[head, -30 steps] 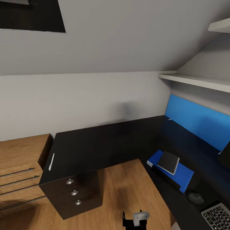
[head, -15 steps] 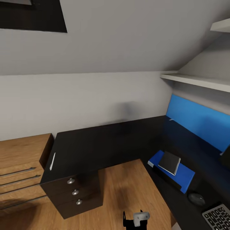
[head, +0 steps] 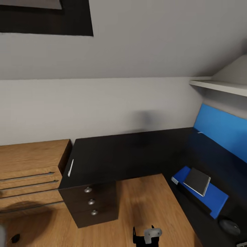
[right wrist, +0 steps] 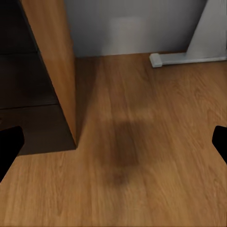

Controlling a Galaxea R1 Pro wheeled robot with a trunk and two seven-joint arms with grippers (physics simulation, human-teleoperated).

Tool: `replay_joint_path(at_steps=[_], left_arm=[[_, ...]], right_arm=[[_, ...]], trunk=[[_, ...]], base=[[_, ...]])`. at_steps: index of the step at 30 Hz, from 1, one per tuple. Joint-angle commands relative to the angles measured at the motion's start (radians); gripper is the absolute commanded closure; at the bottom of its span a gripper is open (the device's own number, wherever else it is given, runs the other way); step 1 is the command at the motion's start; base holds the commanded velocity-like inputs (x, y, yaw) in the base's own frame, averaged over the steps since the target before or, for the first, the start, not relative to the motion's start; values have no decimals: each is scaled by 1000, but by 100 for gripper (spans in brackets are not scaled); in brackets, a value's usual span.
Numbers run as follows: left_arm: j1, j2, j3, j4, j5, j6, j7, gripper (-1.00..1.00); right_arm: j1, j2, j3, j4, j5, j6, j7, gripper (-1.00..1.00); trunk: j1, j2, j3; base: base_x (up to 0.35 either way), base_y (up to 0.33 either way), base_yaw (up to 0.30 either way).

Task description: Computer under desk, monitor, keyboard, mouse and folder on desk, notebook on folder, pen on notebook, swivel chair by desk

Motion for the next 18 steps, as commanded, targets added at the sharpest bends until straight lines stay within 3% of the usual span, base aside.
replay_joint_path(at_steps=[1, 18], left_arm=[[-1, 1, -6, -1, 11, -7, 6, -100], [-1, -1, -6, 1, 10, -7, 6, -100]], right_arm=[[-1, 0, 9, 2, -3, -3, -8, -100], [-1, 2, 9, 7, -3, -8, -8, -100]], trunk=[[0, -1, -1], [0, -1, -2]], base=[[0, 0, 276], [0, 0, 278]])
